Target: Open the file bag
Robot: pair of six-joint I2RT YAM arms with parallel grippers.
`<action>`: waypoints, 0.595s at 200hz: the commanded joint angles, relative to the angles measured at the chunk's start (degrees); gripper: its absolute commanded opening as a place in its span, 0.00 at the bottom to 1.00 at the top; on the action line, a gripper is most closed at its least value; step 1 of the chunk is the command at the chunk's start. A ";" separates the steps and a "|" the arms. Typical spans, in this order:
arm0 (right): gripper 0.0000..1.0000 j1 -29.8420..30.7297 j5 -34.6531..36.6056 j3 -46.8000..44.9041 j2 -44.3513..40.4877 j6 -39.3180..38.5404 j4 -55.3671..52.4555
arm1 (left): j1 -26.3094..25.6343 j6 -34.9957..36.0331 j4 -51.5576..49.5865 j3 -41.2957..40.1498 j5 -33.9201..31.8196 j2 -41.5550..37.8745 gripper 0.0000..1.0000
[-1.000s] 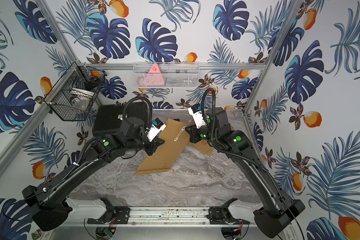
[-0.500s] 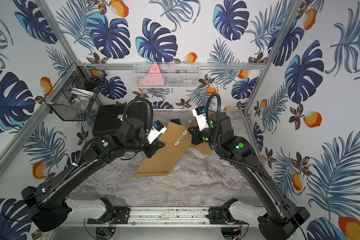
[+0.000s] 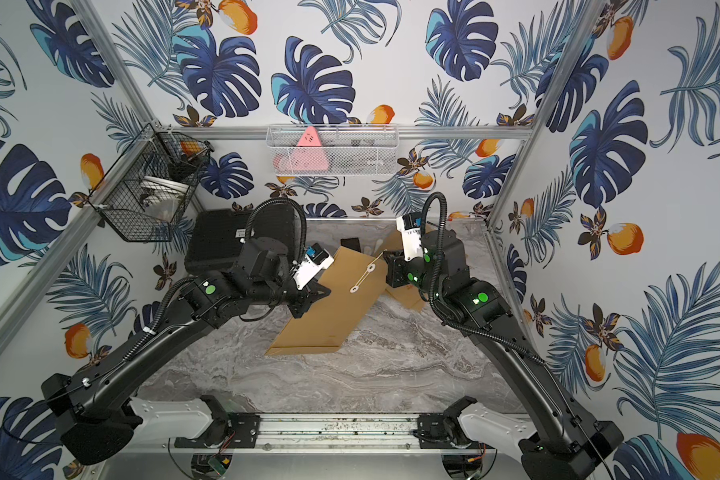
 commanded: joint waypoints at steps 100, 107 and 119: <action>0.00 -2.90 4.12 -1.09 -0.51 2.75 0.82 | -0.08 -1.55 3.74 -1.18 1.47 -2.36 0.00; 0.00 -2.94 2.70 -1.45 -0.80 2.18 1.56 | -0.12 -2.18 4.61 -1.51 1.47 -2.76 0.00; 0.00 -2.92 0.46 -1.93 -1.24 1.47 2.50 | -0.10 -4.21 6.48 -2.14 2.25 -3.40 0.00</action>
